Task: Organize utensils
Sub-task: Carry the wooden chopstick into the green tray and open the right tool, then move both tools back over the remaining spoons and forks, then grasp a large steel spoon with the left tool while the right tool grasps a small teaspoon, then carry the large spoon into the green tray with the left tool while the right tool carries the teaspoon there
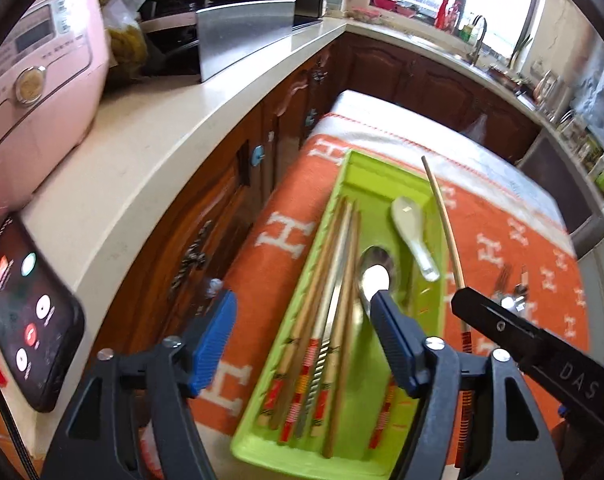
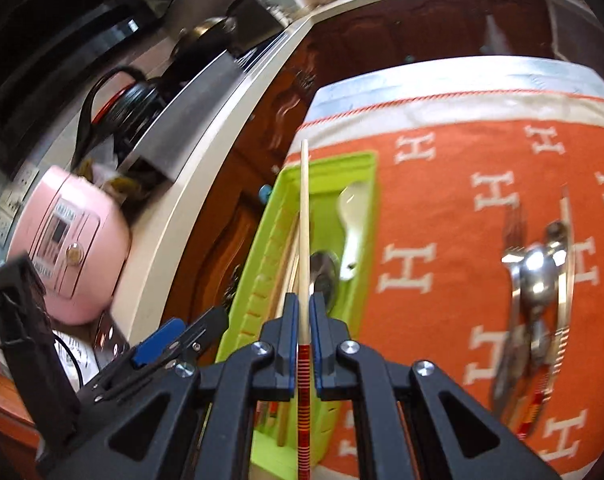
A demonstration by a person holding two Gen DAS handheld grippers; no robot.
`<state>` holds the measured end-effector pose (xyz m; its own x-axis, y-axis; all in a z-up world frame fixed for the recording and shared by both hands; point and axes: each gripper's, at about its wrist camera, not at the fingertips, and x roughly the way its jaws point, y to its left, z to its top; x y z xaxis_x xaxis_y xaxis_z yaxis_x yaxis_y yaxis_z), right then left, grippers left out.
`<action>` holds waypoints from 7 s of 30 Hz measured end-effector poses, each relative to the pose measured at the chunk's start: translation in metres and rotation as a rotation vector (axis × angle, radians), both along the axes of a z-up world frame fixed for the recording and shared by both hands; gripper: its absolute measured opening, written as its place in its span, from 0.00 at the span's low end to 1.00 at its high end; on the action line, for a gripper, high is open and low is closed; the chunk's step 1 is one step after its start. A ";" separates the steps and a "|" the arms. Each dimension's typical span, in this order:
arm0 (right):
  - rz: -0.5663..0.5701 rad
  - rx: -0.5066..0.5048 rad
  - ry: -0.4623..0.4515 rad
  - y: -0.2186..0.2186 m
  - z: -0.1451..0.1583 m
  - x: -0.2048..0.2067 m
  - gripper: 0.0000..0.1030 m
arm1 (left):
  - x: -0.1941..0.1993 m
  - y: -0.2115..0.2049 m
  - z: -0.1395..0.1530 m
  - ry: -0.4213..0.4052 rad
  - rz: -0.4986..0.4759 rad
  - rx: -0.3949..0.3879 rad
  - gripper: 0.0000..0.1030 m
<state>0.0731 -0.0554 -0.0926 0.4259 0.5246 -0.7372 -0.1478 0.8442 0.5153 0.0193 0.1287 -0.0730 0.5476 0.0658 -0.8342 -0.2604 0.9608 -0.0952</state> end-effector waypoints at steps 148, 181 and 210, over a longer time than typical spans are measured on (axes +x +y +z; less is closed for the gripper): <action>0.010 -0.236 0.004 -0.150 -0.061 0.006 0.03 | 0.033 -0.167 -0.041 -0.048 -0.471 -0.453 0.03; 0.191 0.170 0.062 0.008 -0.010 -0.013 0.04 | 0.017 -0.036 0.060 -0.082 -0.249 -0.118 0.04; -0.060 0.034 -0.002 -0.029 -0.013 0.003 0.05 | 0.037 -0.023 -0.076 0.272 -0.228 -0.362 0.15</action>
<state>0.0760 -0.0847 -0.1057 0.4591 0.5227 -0.7183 -0.0983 0.8335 0.5437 0.0566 0.1055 -0.1486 0.2738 -0.3497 -0.8960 -0.1099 0.9141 -0.3903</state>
